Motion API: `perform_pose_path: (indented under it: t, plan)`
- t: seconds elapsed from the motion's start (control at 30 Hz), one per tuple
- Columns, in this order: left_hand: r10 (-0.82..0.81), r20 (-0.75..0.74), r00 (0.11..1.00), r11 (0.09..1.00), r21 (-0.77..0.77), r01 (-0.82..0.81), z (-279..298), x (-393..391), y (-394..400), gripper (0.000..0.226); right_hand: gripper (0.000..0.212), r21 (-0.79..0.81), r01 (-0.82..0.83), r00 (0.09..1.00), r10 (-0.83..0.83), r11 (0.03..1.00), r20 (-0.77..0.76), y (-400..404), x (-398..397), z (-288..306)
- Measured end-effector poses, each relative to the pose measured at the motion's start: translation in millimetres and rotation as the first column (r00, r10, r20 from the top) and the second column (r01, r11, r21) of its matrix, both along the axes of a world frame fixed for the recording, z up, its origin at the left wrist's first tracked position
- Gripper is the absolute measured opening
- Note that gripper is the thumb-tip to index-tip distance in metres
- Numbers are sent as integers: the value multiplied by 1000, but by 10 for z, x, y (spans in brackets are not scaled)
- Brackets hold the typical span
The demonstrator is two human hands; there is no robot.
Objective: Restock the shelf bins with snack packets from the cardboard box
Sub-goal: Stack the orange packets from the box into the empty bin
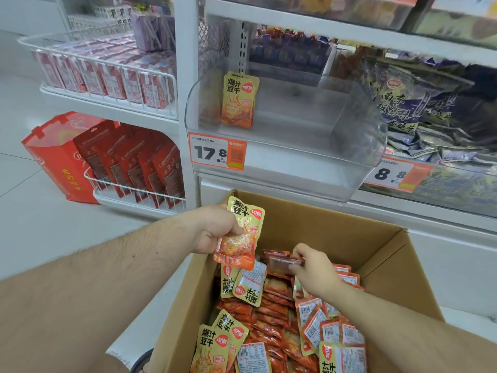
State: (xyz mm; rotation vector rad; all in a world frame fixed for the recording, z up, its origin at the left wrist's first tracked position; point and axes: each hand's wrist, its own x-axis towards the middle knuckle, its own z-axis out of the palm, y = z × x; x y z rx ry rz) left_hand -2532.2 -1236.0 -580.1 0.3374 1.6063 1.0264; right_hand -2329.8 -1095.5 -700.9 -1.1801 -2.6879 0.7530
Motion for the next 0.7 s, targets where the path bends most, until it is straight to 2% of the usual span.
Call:
perform_pose_path:
  t: [0.1,0.2,0.27,0.33,0.47,0.6,0.7]
  plan:
    - [-56,52,997,998,37,54,53,-49,-56,37,49,232,-10,945,85,973,-316,-154,171,509]
    - [-101,115,988,990,112,88,116,-42,-99,48,32,425,-75,823,296,902,-485,-394,179,949]
    - [-107,160,981,983,168,80,181,-11,-109,57,22,552,-150,775,445,820,-450,-513,106,1073]
    - [-125,197,972,971,224,79,271,22,-128,60,22,588,-210,787,492,781,-373,-578,9,1098]
    - [-175,285,942,946,315,80,410,91,-188,37,23,592,-249,815,496,766,-299,-680,-138,1104]
    - [-105,194,975,942,334,35,372,89,-187,32,23,545,-294,847,478,785,-232,-762,-191,1211]
    - [-71,110,991,938,345,29,344,50,-182,35,33,475,-347,849,487,808,-207,-768,-127,1293]
